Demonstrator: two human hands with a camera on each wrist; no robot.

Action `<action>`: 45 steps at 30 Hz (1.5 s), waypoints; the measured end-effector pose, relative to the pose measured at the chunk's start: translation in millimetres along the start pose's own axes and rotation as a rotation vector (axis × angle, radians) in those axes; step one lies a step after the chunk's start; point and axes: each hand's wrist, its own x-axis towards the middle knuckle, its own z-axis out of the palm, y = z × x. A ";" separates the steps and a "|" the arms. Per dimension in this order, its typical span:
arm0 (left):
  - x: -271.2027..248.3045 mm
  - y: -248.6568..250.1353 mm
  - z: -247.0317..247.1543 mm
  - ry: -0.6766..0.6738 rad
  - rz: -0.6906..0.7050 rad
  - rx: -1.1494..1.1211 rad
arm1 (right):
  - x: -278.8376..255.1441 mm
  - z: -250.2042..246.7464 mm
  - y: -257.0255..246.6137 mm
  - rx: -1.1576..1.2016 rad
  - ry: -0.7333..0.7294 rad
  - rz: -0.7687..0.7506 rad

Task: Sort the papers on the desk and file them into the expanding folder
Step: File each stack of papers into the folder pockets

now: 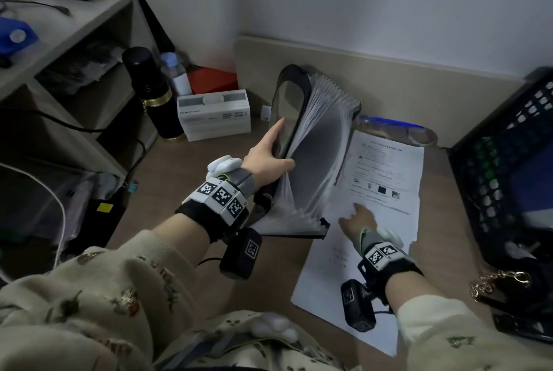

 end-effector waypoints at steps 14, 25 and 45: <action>6.7 -7.7 -5.0 -0.018 0.007 -0.040 | -18.6 -18.6 86.6 -0.053 -0.118 0.454; 11.5 -12.1 -8.5 0.007 0.013 -0.058 | -34.1 -25.1 64.6 0.265 0.054 0.165; 8.3 -9.5 -12.9 0.001 0.032 -0.083 | -43.7 -14.6 59.9 0.465 0.112 0.165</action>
